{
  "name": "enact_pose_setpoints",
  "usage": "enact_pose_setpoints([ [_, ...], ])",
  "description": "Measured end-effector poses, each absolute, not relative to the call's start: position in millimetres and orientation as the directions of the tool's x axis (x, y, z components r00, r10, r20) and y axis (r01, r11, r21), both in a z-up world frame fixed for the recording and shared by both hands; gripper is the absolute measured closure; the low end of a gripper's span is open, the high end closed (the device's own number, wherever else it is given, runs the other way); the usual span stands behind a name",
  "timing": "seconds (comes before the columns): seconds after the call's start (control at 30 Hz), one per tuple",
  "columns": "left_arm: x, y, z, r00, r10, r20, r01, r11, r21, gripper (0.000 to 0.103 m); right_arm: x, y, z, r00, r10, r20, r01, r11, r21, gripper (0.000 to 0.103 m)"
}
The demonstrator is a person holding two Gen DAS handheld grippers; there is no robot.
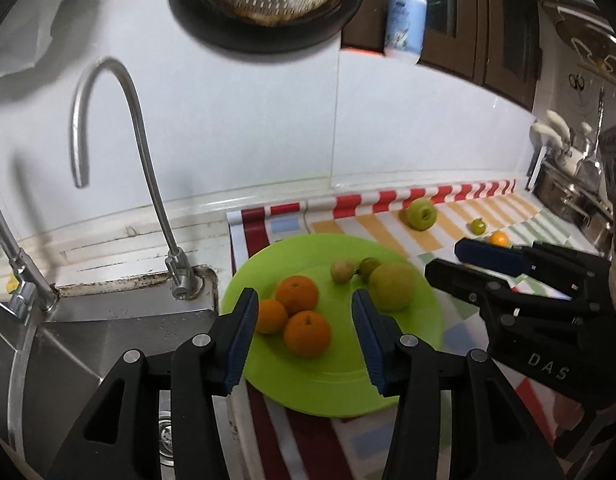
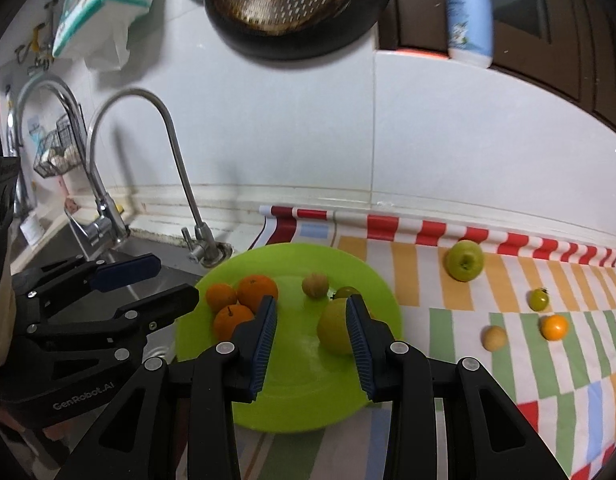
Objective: Organize fruits
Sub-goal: 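Withdraw both open grippers from the plate toward the remaining fruits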
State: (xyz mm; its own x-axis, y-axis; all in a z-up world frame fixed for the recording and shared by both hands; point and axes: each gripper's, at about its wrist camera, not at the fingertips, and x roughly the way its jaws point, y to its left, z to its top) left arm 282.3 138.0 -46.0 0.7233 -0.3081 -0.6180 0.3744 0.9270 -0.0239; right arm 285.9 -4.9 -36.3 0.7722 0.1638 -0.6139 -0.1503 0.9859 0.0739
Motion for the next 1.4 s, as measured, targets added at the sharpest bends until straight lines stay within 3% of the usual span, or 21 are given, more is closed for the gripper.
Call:
enact_pose_setpoints([
  [0.77, 198, 66, 5, 0.825, -0.26, -0.501, 0.308, 0.951, 0.014, 0.048, 205, -78, 6, 0.826, 0.182, -0.534, -0.174, 0.983, 0.067, 0.066],
  [1.27, 179, 6, 13, 0.844, -0.242, -0.479, 0.29, 0.957, 0.028, 0.039, 186, -136, 21, 0.844, 0.183, -0.503, -0.193, 0.981, 0.032, 0.066],
  [1.4, 181, -10, 11, 0.834, -0.244, -0.494, 0.293, 0.956, 0.022, 0.038, 186, -153, 19, 0.843, 0.179, -0.507, -0.191, 0.981, 0.028, 0.061],
])
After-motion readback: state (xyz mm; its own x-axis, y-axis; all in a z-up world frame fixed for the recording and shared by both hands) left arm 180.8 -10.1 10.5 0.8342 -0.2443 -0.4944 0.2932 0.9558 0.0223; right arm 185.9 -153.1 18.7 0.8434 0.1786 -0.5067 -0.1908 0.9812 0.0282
